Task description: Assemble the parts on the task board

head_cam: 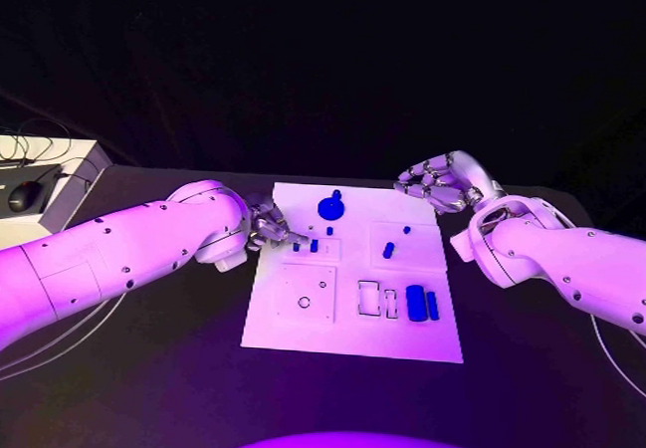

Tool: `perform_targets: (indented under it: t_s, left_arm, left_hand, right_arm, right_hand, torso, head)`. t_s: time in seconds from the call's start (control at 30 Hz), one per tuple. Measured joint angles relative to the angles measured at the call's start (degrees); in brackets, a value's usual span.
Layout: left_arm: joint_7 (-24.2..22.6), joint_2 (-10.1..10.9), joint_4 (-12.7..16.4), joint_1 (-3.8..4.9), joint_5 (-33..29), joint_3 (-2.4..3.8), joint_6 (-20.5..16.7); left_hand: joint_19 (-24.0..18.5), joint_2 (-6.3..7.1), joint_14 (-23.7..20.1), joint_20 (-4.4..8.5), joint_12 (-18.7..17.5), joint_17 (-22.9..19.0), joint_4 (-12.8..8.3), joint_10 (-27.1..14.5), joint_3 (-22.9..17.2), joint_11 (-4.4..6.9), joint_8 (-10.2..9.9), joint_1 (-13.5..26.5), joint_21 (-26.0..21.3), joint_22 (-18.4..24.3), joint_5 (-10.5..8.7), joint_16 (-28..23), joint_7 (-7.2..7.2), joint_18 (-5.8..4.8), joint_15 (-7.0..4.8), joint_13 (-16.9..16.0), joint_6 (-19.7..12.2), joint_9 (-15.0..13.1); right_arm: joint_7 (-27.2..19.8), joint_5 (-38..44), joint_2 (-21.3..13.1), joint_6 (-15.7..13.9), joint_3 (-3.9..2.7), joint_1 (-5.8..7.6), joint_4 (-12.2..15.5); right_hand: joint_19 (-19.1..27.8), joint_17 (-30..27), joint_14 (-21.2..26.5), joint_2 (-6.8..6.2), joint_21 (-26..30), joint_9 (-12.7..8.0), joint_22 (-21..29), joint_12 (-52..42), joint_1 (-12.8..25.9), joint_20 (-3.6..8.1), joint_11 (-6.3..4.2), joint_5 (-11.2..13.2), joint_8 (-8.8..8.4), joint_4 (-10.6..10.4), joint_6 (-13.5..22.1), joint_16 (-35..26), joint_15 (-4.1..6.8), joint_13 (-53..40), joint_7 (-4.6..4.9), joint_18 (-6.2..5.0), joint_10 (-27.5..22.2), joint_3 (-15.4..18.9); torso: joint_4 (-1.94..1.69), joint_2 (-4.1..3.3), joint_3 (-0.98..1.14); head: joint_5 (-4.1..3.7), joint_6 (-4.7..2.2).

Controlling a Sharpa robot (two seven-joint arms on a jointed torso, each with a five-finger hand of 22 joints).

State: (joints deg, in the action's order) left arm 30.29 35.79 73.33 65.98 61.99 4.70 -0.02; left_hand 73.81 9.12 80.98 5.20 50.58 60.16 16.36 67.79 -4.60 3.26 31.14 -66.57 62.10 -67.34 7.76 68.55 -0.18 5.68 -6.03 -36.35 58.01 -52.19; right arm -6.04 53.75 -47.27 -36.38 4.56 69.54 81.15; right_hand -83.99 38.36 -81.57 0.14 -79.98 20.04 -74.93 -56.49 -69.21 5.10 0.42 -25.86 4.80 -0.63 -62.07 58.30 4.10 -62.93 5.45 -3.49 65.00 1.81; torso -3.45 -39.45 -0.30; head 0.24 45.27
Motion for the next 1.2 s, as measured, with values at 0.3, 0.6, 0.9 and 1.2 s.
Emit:
perform_targets:
  t_s: [0.3, 0.6, 0.9, 1.2]
  left_arm:
    - [-3.17, 1.29, 1.56, 0.06, -2.81, 3.17, -1.91]
    - [-11.62, 0.32, 0.74, 0.13, -7.82, 3.28, -6.21]
    - [-18.89, -3.38, -1.49, 0.06, 1.59, 0.38, -6.89]
    - [-24.94, -6.9, -5.42, 0.14, 16.08, -0.9, -7.67]
  left_hand:
    - [-9.93, -0.56, -9.54, -2.69, -1.23, -11.39, -0.19, -8.42, -0.19, -3.39, -2.22, -0.82, -14.44, 9.75, 0.0, -11.3, 3.75, 1.89, 3.28, 2.1, -7.29, 3.99]
    - [-12.63, -4.28, -18.09, -7.17, -19.58, -30.03, -8.22, -11.62, -6.35, -8.3, -15.16, -13.93, -34.48, 24.97, -0.41, -26.21, 8.78, 1.32, 7.72, 25.83, -7.25, 35.75]
    - [-11.54, -3.41, -18.23, -7.47, -34.08, -35.84, -13.82, -10.37, -4.9, -9.54, -23.56, -18.4, -37.8, 27.65, -0.5, -28.4, 6.29, 1.31, 8.22, 32.83, -1.12, 48.34]
    - [-11.36, -2.84, -17.47, -6.84, -39.34, -35.95, -15.89, -8.86, -4.03, -9.29, -27.29, -18.98, -34.09, 23.56, -0.5, -24.76, 5.69, 1.31, 7.86, 32.86, 0.69, 48.5]
  right_arm:
    - [0.0, 0.05, -0.1, -0.01, 0.0, -0.03, -0.03]
    - [-0.07, 0.07, -0.15, -0.1, 0.0, -0.03, -0.2]
    - [-0.8, -0.48, -0.04, -0.77, 0.0, -0.03, -0.5]
    - [-4.06, -3.29, 0.06, -3.26, 0.0, -0.02, -0.68]
  right_hand:
    - [0.0, -0.01, 0.0, 0.0, 0.0, 0.0, 0.01, 0.0, 0.0, 0.0, 0.0, 0.0, 0.0, 0.0, 0.0, 0.0, 0.0, -0.01, 0.0, 0.0, 0.0, 0.0]
    - [0.0, 0.0, 0.0, 0.0, 0.0, -0.11, 0.02, 1.05, 0.0, 0.0, -0.18, -0.14, 0.0, 0.0, 0.0, -0.23, 0.0, 0.56, 0.0, 0.0, -0.46, 0.0]
    - [0.0, -0.76, 0.52, 0.18, 6.67, -2.94, 0.02, 10.74, -0.18, 0.0, 0.2, -0.25, -0.51, 0.79, 1.93, -4.85, -0.52, 10.57, 1.31, 0.0, -3.49, -0.79]
    - [0.0, -0.61, 0.82, -0.45, 16.09, -5.55, -0.02, 16.97, -1.54, 0.0, 0.52, -1.02, -0.51, 2.86, 2.51, -10.8, -0.83, 23.96, 1.87, -0.54, -2.74, -2.86]
  torso:
    - [0.02, 0.0, 0.0]
    - [-0.01, 0.04, 0.04]
    - [0.06, 0.02, 0.01]
    - [0.04, -0.02, 0.02]
  head:
    - [-0.08, -0.23]
    - [-0.15, -0.61]
    - [-0.29, -1.13]
    - [-0.56, -1.61]
